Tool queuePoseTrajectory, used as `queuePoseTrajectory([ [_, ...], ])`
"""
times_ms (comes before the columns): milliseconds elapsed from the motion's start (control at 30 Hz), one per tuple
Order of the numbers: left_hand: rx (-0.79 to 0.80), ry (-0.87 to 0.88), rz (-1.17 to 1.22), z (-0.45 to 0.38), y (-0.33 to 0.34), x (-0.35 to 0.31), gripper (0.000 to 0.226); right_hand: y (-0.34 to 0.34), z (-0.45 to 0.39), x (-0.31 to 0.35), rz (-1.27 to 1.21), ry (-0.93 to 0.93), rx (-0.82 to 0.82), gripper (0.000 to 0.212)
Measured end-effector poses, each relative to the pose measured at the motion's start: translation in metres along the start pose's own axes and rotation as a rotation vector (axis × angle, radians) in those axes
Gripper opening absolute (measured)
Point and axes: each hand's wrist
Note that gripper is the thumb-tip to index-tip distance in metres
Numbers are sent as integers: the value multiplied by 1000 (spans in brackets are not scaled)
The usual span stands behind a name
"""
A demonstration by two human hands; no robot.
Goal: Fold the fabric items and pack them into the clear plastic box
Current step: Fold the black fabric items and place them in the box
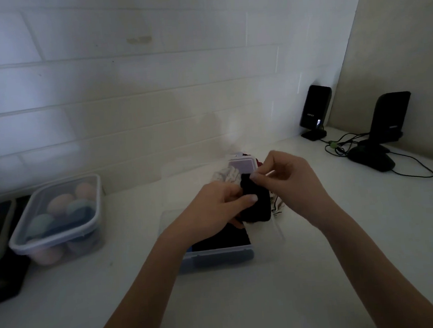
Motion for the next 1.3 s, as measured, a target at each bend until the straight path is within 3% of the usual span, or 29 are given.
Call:
queuePoseTrajectory([
  [133, -57, -17, -128, 13, 4, 2, 16, -3, 3, -3, 83, -8, 99, 20],
  [233, -153, 88, -348, 18, 4, 5, 27, -2, 12, -3, 235, -94, 174, 23],
  [333, -232, 190, -454, 20, 1, 9, 22, -3, 16, -1, 386, -175, 257, 18],
  [633, -127, 316, -456, 25, -1, 18, 15, 6, 22, -10, 690, -368, 410, 4],
  [733, -4, 337, -490, 22, 0, 19, 18, 10, 20, -8, 868, -419, 448, 11],
  [867, 41, 303, -517, 20, -1, 22, 21, 10, 18, -1, 1146, -494, 537, 23],
  [1133, 96, 293, -632, 19, -6, 17, 26, 2, 11, 13, 1114, -354, 822, 30],
  [1300, 248, 300, -697, 15, -11, 16, 27, 5, 12, 10, 992, -381, 850, 37],
])
Point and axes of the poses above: each hand's wrist, its own z-axis away from the middle knuckle, its own y-axis out of the palm, x = y × z, and after that the axes turned 15 degrees about -x, right-handed
